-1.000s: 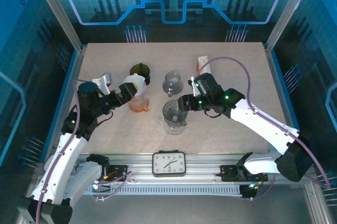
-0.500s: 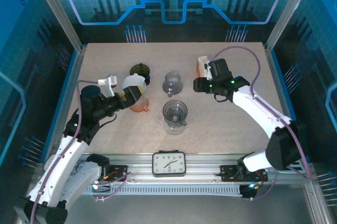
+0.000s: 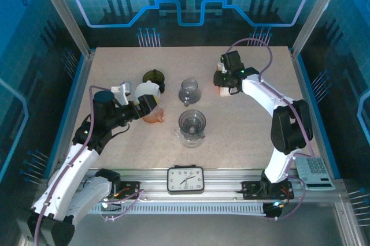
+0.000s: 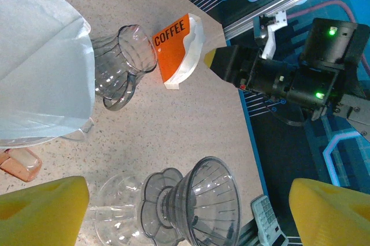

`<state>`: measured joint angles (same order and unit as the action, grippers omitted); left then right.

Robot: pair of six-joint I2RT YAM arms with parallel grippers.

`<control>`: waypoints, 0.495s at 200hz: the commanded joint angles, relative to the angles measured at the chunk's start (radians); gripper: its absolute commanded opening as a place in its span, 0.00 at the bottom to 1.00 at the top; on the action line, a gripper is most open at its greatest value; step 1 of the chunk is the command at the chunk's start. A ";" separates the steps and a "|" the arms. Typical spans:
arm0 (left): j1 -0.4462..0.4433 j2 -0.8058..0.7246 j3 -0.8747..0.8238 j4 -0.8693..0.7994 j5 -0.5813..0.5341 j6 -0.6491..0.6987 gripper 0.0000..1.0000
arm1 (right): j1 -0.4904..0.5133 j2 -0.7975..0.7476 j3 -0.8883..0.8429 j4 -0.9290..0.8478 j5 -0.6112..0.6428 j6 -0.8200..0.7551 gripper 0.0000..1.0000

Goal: Place the coffee filter in the dripper

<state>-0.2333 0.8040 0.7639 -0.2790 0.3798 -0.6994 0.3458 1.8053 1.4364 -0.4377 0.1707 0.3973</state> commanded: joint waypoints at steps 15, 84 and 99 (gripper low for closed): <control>-0.006 -0.006 -0.011 0.027 0.001 0.027 0.92 | -0.005 0.090 0.095 -0.015 0.087 0.026 0.34; -0.006 0.001 -0.016 0.023 -0.007 0.032 0.92 | -0.005 0.198 0.205 -0.059 0.112 0.003 0.28; -0.006 0.003 -0.018 0.023 -0.007 0.030 0.92 | -0.005 0.215 0.225 -0.070 0.116 -0.003 0.27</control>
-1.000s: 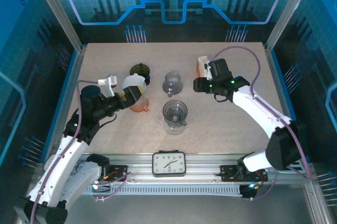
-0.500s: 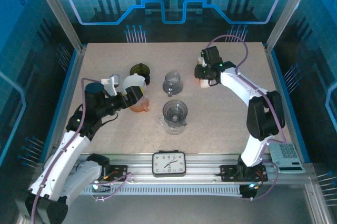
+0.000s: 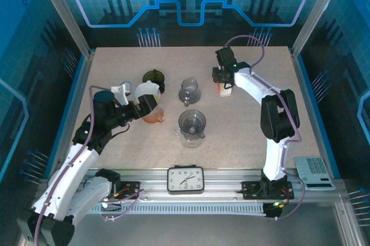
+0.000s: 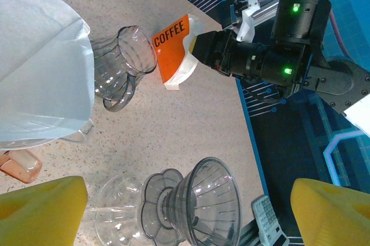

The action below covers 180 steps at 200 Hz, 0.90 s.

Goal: Place the coffee filter in the dripper

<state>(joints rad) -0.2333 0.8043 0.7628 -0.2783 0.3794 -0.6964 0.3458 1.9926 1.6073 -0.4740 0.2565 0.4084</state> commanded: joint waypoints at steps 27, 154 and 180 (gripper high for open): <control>-0.006 0.001 -0.016 0.022 -0.007 0.027 0.93 | -0.006 0.049 0.074 -0.046 0.043 -0.022 0.25; -0.006 0.000 -0.013 0.018 -0.008 0.029 0.94 | -0.007 0.078 0.091 -0.048 0.065 -0.064 0.11; -0.006 0.002 -0.017 0.021 -0.007 0.028 0.94 | -0.005 0.077 0.093 -0.051 0.073 -0.069 0.06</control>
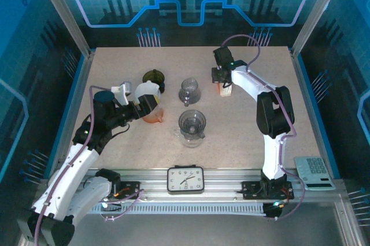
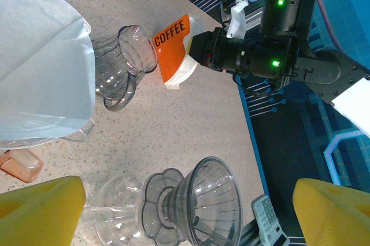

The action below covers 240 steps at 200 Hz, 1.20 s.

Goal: Place the coffee filter in the dripper

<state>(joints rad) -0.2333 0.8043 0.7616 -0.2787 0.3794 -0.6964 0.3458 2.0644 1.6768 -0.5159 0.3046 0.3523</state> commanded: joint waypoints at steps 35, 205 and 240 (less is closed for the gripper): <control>-0.006 0.002 -0.019 0.024 -0.006 0.025 0.94 | 0.002 -0.026 -0.002 0.009 0.034 -0.021 0.00; -0.005 -0.017 -0.014 0.019 0.017 0.014 0.95 | 0.107 -0.465 -0.369 -0.004 0.055 0.048 0.00; -0.007 -0.027 -0.011 0.029 0.040 0.005 0.95 | 0.147 -0.641 -0.455 -0.068 0.009 0.071 0.00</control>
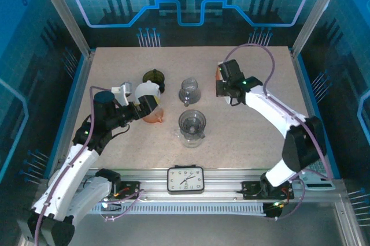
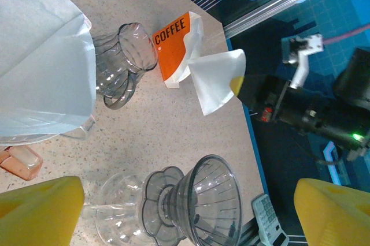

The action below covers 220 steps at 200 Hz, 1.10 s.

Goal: Place the coffee filter in the dripper

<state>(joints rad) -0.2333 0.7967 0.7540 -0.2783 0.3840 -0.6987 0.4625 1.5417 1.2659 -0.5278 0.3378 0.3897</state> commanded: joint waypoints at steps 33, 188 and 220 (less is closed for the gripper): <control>-0.013 -0.028 0.003 0.013 0.059 0.007 0.95 | 0.069 -0.301 -0.075 -0.154 -0.120 0.014 0.00; -0.061 -0.056 0.007 -0.079 0.066 0.051 0.95 | 0.423 -0.193 0.365 -0.773 -0.229 -0.097 0.00; -0.061 -0.060 0.008 -0.087 0.075 0.061 0.95 | 0.448 -0.084 0.464 -0.855 -0.194 -0.123 0.00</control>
<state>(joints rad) -0.2855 0.7513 0.7544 -0.3408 0.4248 -0.6712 0.8879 1.3979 1.6535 -1.2572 0.1024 0.3008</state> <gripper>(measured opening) 0.949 0.060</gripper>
